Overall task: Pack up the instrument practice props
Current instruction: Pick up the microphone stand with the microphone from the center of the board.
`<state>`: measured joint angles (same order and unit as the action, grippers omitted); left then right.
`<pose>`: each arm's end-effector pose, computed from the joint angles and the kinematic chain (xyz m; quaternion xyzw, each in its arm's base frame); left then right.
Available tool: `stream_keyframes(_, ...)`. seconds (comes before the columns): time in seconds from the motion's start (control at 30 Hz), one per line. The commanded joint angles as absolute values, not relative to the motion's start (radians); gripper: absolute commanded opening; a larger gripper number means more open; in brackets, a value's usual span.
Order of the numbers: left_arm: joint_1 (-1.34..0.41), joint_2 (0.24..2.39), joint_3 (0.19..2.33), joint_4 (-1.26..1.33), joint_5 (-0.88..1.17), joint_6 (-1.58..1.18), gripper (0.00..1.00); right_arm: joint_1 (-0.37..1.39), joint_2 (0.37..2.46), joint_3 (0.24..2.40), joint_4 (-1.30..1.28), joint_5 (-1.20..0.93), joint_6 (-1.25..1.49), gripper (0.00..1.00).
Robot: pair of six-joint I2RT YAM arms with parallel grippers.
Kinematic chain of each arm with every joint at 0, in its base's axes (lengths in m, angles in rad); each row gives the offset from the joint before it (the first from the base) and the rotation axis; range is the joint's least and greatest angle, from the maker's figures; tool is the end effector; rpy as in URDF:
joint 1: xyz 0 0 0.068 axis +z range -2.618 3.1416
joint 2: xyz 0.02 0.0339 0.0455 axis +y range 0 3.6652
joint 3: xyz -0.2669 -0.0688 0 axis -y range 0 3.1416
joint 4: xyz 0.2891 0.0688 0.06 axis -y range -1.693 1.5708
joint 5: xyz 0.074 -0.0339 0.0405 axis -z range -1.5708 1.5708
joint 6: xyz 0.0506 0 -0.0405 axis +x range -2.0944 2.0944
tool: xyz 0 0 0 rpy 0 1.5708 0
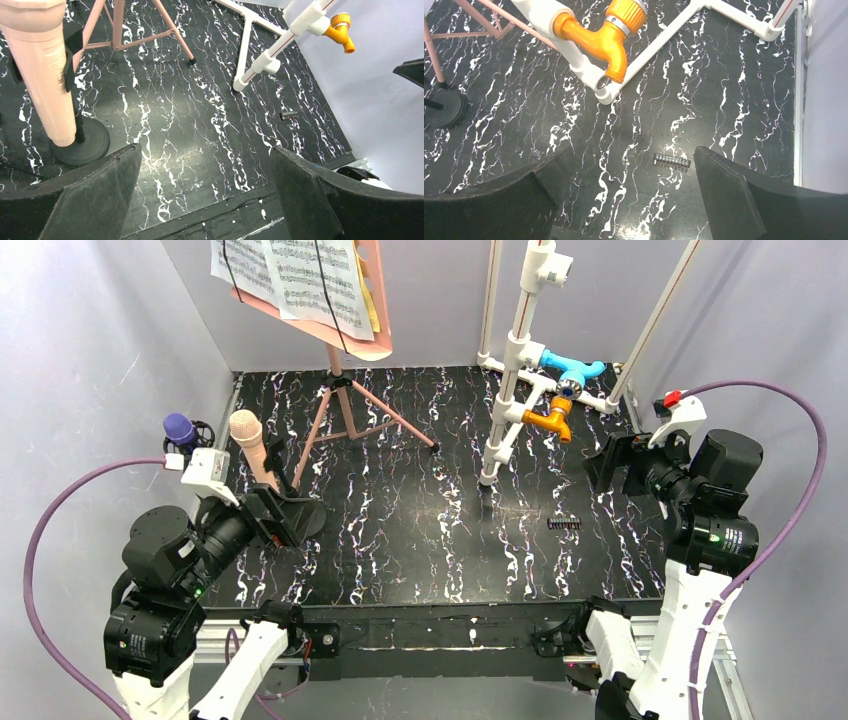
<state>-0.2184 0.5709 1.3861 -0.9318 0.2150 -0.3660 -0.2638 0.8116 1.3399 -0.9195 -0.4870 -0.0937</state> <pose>0.0685 -0.0263 0.4949 0.0164 0.7460 -0.2671 0.6098 0.1659 -0.0203 0.4594 -0.0651 0.8150 0.1012 0.5668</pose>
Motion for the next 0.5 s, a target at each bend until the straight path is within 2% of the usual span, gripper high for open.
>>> stream_keyframes(0.0, -0.222, 0.558, 1.379, -0.945, 0.181, -0.339, 1.0, -0.275, 0.815, 1.358, -0.898, -0.452, -0.054, 1.0)
stream_keyframes(0.47, -0.232, 0.562, 1.402, -0.978, 0.109, -0.28, 1.0, -0.278, 0.826, 1.311, -0.891, -0.476, -0.095, 1.0)
